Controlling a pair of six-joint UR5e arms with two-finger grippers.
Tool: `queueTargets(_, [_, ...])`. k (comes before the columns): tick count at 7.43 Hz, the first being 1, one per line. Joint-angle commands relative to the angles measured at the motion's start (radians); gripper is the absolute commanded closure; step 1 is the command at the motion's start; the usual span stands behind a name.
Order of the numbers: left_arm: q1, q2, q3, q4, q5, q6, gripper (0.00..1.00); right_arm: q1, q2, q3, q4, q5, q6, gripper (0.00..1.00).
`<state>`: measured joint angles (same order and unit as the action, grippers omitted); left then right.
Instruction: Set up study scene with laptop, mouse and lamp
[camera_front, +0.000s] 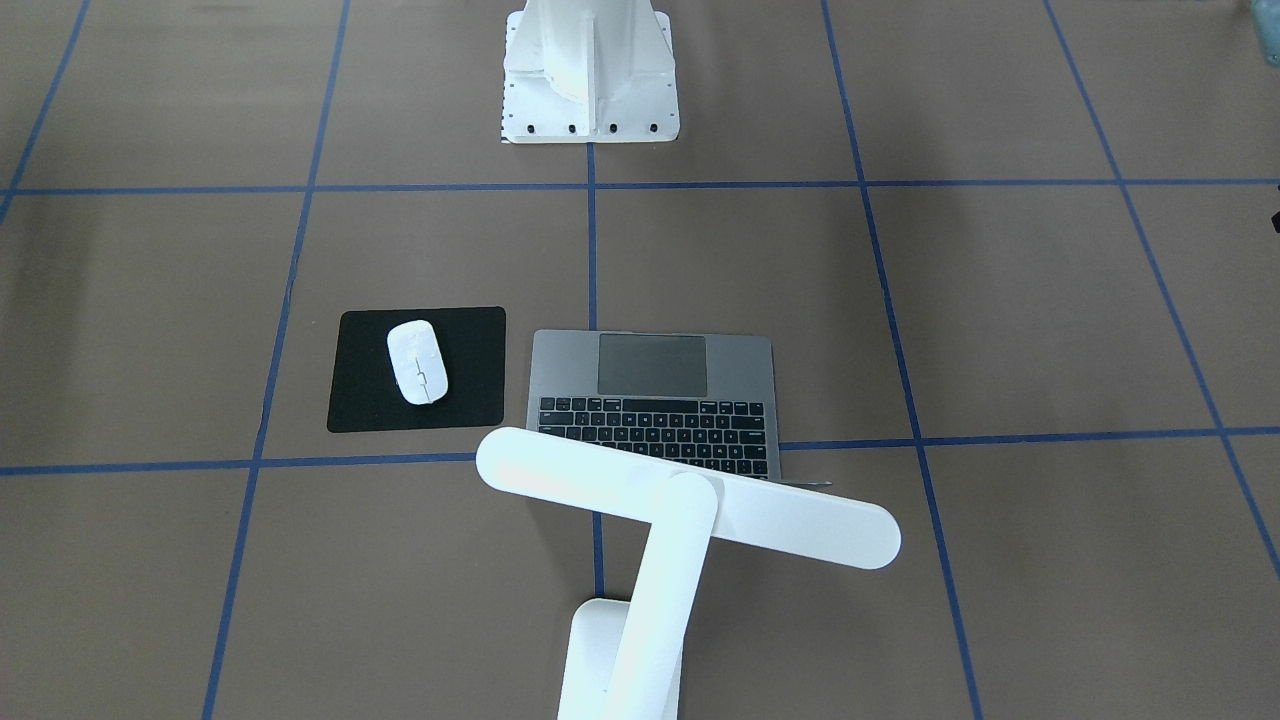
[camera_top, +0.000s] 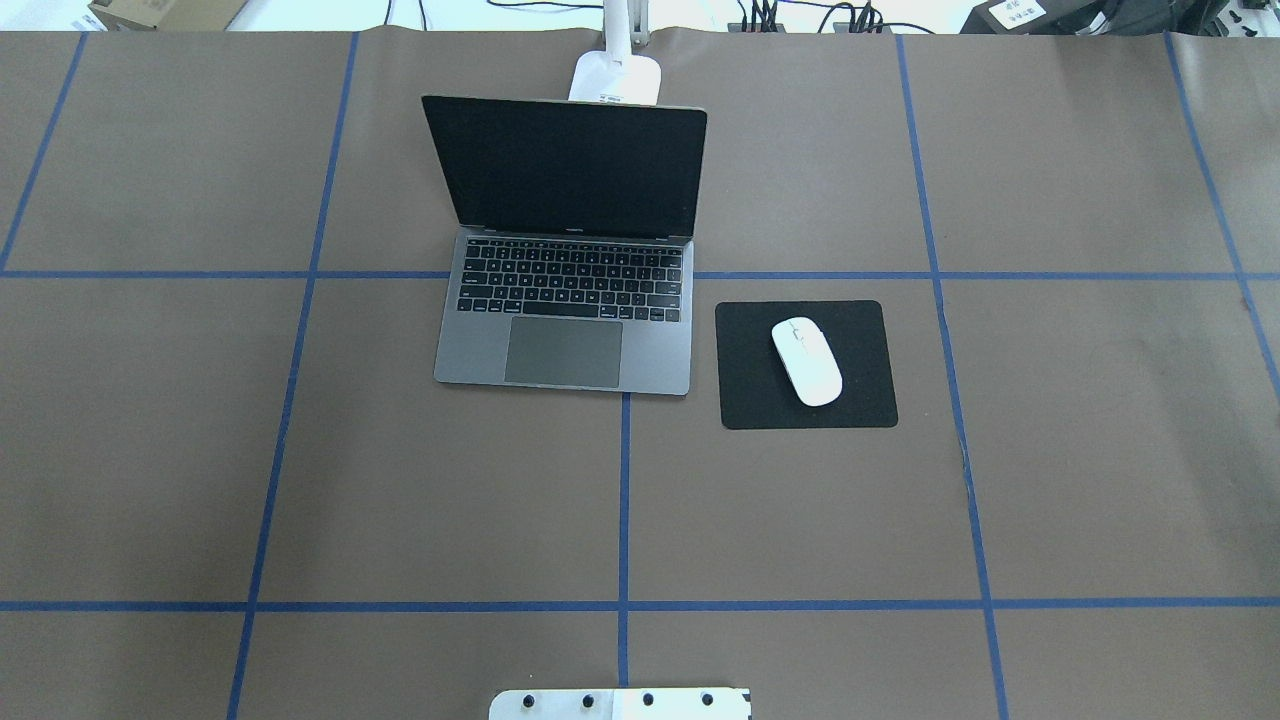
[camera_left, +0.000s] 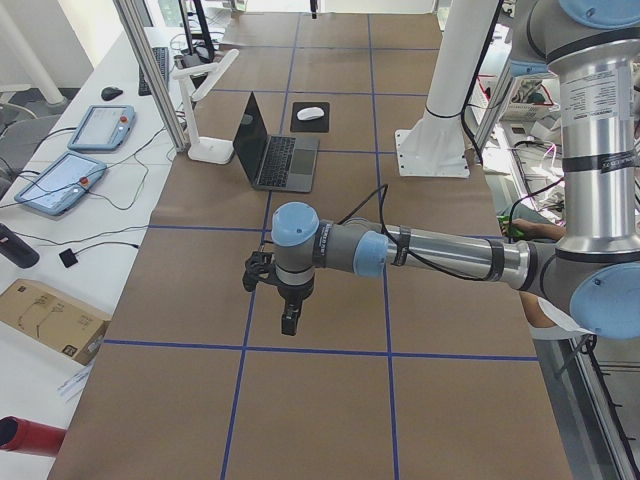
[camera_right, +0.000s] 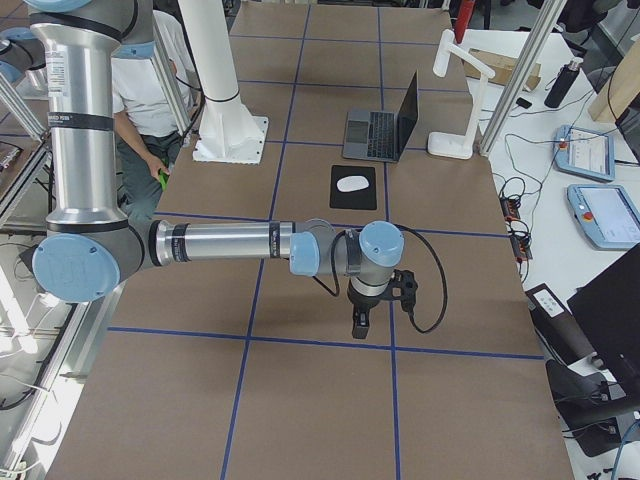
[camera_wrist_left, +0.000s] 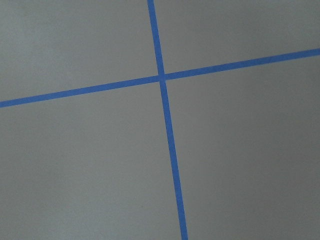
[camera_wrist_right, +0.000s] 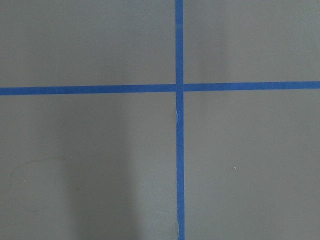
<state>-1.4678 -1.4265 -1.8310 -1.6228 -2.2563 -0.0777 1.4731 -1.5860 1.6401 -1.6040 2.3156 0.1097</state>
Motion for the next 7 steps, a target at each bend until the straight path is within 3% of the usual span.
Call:
queueTargets(1, [0.001,-0.018,0.009,-0.008,0.0,-0.033,0.01,-0.001,-0.002,0.0,-0.002,-0.004,-0.001,0.01])
queueTargets(7, [0.001,-0.035,0.018,-0.008,0.0,-0.033,0.0,-0.001,-0.072,0.105,-0.001,0.011,0.002,0.01])
